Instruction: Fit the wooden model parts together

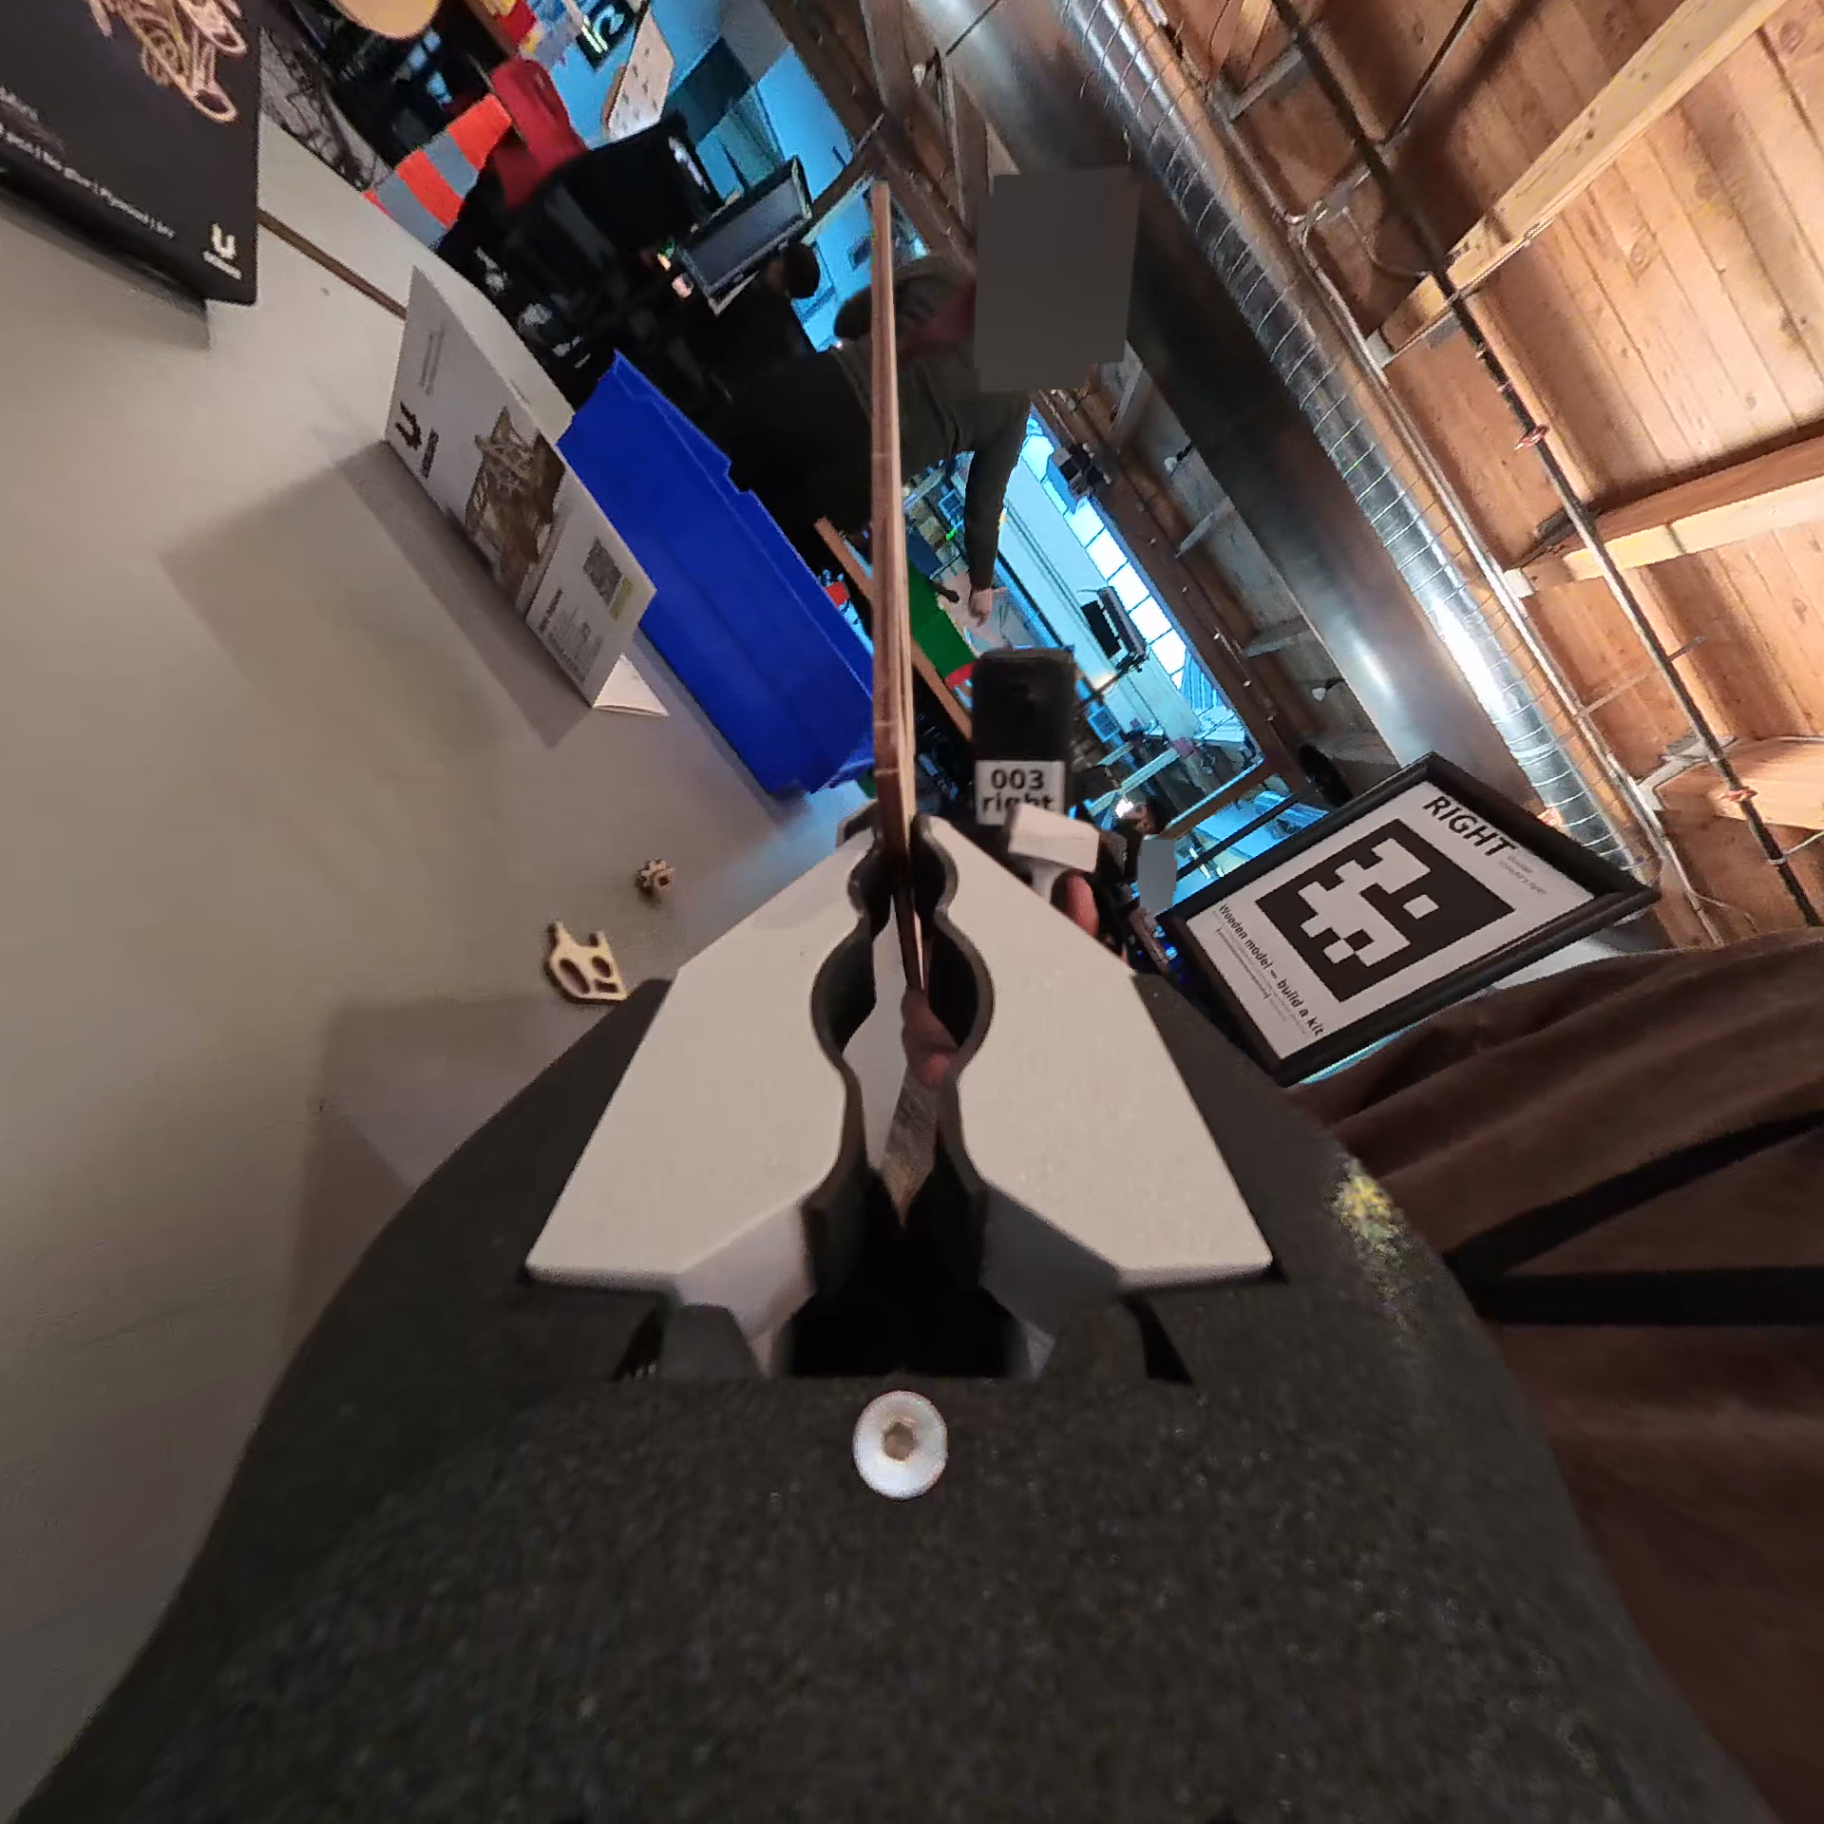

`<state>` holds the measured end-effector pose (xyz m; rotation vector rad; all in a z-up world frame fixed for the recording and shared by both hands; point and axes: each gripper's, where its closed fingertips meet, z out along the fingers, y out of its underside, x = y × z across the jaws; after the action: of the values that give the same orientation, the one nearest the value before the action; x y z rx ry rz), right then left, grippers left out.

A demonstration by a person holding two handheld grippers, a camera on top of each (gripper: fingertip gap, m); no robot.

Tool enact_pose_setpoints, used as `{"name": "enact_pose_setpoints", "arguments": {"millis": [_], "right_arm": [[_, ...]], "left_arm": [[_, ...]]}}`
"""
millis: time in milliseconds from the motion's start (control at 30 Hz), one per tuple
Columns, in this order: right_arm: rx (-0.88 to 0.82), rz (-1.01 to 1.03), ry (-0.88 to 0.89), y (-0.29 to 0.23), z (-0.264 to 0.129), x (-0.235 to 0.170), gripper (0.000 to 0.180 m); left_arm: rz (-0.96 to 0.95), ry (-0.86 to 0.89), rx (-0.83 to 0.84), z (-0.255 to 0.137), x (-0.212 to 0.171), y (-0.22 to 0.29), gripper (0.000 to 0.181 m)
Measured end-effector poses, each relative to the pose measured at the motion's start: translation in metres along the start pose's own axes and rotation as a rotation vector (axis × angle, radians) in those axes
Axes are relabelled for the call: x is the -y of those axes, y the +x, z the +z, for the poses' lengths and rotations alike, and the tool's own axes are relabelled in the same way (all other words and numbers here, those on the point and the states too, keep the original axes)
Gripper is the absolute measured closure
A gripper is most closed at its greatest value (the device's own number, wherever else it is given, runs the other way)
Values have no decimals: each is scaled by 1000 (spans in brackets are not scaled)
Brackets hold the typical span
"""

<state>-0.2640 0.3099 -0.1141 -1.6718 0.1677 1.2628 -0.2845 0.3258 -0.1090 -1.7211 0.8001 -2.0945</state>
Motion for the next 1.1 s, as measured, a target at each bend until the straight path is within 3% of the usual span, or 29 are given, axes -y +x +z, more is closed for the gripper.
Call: {"name": "enact_pose_setpoints", "arguments": {"millis": [233, 367, 533, 633, 767, 1000, 1100], "right_arm": [[75, 69, 174, -1, -13, 29, 167], [97, 73, 167, 1, -21, 31, 176], [117, 66, 106, 2, -28, 31, 177], [121, 58, 48, 5, -35, 30, 177], [130, 72, -100, 9, -39, 14, 177], [153, 78, -311, 6, -31, -27, 177], [151, 69, -330, 6, -28, -31, 177]], "left_arm": [[-14, 2, -22, 6, -7, 10, 180], [-29, -6, -30, 10, -11, 10, 180], [19, -74, -21, 15, -21, 11, 178], [96, -215, 74, 12, -36, 0, 156], [180, -253, 156, 4, -34, -10, 146], [131, -311, 102, 7, -45, -6, 150], [101, -311, 69, 8, -48, -1, 174]]}}
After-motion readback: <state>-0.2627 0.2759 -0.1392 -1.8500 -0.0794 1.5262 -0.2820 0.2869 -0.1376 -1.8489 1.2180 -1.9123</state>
